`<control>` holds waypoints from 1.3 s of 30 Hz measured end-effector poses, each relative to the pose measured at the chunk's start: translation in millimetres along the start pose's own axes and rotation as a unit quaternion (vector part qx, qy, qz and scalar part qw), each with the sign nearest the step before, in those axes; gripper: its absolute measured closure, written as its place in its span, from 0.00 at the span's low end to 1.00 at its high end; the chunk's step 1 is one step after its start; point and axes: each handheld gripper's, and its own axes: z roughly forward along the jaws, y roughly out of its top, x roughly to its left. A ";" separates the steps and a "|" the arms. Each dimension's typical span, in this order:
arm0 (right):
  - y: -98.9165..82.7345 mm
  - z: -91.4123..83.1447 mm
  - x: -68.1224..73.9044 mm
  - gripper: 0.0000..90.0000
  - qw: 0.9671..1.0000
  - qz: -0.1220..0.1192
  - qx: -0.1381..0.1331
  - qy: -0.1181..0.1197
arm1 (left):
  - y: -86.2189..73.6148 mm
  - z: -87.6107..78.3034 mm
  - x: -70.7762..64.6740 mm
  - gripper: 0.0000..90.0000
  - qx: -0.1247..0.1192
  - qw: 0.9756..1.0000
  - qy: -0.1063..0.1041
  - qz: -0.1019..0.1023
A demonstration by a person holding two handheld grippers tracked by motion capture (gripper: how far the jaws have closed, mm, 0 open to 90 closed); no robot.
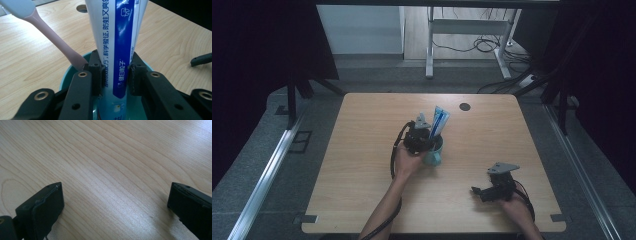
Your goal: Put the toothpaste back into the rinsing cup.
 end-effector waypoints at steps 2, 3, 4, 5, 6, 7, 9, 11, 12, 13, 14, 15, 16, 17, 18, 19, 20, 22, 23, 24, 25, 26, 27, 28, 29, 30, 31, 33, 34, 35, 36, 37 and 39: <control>0.0 0.0 0.0 0.00 1.000 0.000 0.000 0.000 | 0.7 -0.1 -0.2 0.77 0.004 1.000 0.000 -0.002; 0.0 0.0 0.0 0.00 1.000 0.000 0.000 0.000 | 1.1 -0.1 -0.2 0.77 0.006 1.000 0.000 -0.002; 0.0 0.0 0.0 0.00 1.000 0.000 0.000 0.000 | 1.5 0.0 -0.2 0.76 0.007 1.000 0.001 -0.001; 0.0 0.0 0.0 0.00 1.000 0.000 0.000 0.000 | 1.8 -0.1 -0.3 0.76 0.008 1.000 0.001 -0.001; 0.0 0.0 0.0 0.00 1.000 0.000 0.000 0.000 | 2.1 -0.2 -0.3 0.76 0.010 1.000 0.000 -0.001; 0.0 0.0 0.0 0.00 1.000 0.000 0.000 0.000 | 2.4 -0.2 -0.3 0.76 0.011 1.000 0.000 -0.002; 0.0 0.0 0.0 0.00 1.000 0.000 0.000 0.000 | 3.1 -0.5 -0.2 0.75 0.014 1.000 -0.001 -0.001; 0.0 0.0 0.0 0.00 1.000 0.000 0.000 0.000 | 3.6 -1.2 -0.4 0.74 0.015 1.000 0.000 0.001; 0.0 0.0 0.0 0.00 1.000 0.000 0.000 0.000 | 4.0 -2.0 -0.8 0.74 0.015 1.000 -0.001 0.000; 0.0 0.0 0.0 0.00 1.000 0.000 0.000 0.000 | 4.1 -2.4 -1.0 0.73 0.014 1.000 -0.002 0.001; 0.0 0.0 0.0 0.00 1.000 0.000 0.000 0.000 | 4.3 -2.9 -1.4 0.72 0.013 1.000 -0.001 0.000; 0.0 0.0 0.0 0.00 1.000 0.000 0.000 0.000 | 4.8 -3.9 -1.6 0.71 0.013 1.000 0.000 0.003; 0.0 0.0 0.0 0.00 1.000 0.000 0.000 0.000 | 5.0 -4.2 -2.1 0.69 0.012 1.000 0.001 0.002; 0.0 0.0 0.0 0.00 1.000 0.000 0.000 0.000 | 5.5 -4.8 -2.4 0.67 0.014 1.000 0.001 0.003; 0.0 0.0 0.0 0.00 1.000 0.000 0.000 0.000 | 5.9 -5.1 -2.6 0.65 0.016 1.000 0.001 0.004; 0.0 0.0 0.0 0.00 1.000 0.000 0.000 0.000 | 6.0 -5.1 -3.2 0.63 0.015 1.000 0.001 0.004; 0.0 0.0 0.0 0.00 1.000 0.000 0.000 0.000 | 6.1 -5.4 -3.9 0.63 0.015 1.000 0.002 0.007; 0.0 0.0 0.0 0.00 1.000 0.000 0.000 0.000 | 6.8 -6.2 -5.3 0.60 0.019 1.000 0.001 0.012; 0.0 0.0 0.0 0.00 1.000 0.000 0.000 0.000 | 7.1 -6.4 -5.9 0.59 0.019 1.000 0.001 0.013; 0.0 0.0 0.0 0.00 1.000 0.000 0.000 0.000 | 7.3 -6.7 -6.8 0.58 0.019 1.000 0.003 0.015; 0.0 0.0 0.0 0.00 1.000 0.000 0.000 0.000 | 7.8 -7.3 -7.5 0.57 0.020 1.000 0.004 0.018; 0.0 0.0 0.0 0.00 1.000 0.000 0.000 0.000 | 8.1 -7.9 -8.4 0.57 0.021 1.000 0.005 0.020; 0.0 0.0 0.0 0.00 1.000 0.000 0.000 0.000 | 8.7 -8.8 -9.3 0.56 0.020 1.000 0.007 0.023; 0.0 0.0 0.0 0.00 1.000 0.000 0.000 0.000 | 9.2 -9.6 -9.8 0.54 0.020 0.999 0.010 0.025; 0.0 0.0 0.0 0.00 1.000 0.000 0.000 0.000 | 9.6 -10.5 -10.0 0.53 0.021 0.999 0.011 0.025; 0.0 0.0 0.0 0.00 1.000 0.000 0.000 0.000 | 10.0 -11.3 -9.8 0.52 0.021 0.999 0.013 0.027; 0.0 0.0 0.0 0.00 1.000 0.000 0.000 0.000 | 10.1 -11.7 -9.7 0.50 0.020 0.999 0.014 0.026; 0.0 0.0 0.0 0.00 1.000 0.000 0.000 0.000 | 10.6 -13.5 -9.3 0.47 0.020 0.999 0.014 0.024; 0.0 0.0 0.0 0.00 1.000 0.000 0.000 0.000 | 10.7 -14.7 -8.8 0.46 0.020 0.999 0.014 0.023; 0.0 0.0 0.0 0.00 1.000 0.000 0.000 0.000 | 10.8 -15.9 -8.6 0.44 0.019 0.999 0.014 0.022; 0.0 0.0 0.0 0.00 1.000 0.000 0.000 0.000 | 10.7 -16.8 -8.3 0.43 0.017 1.000 0.013 0.021; 0.0 0.0 0.0 0.00 1.000 0.000 0.000 0.000 | 10.8 -17.7 -7.9 0.42 0.017 1.000 0.013 0.021; 0.0 0.0 0.0 0.00 1.000 0.000 0.000 0.000 | 10.5 -19.9 -7.5 0.40 0.015 1.000 0.011 0.019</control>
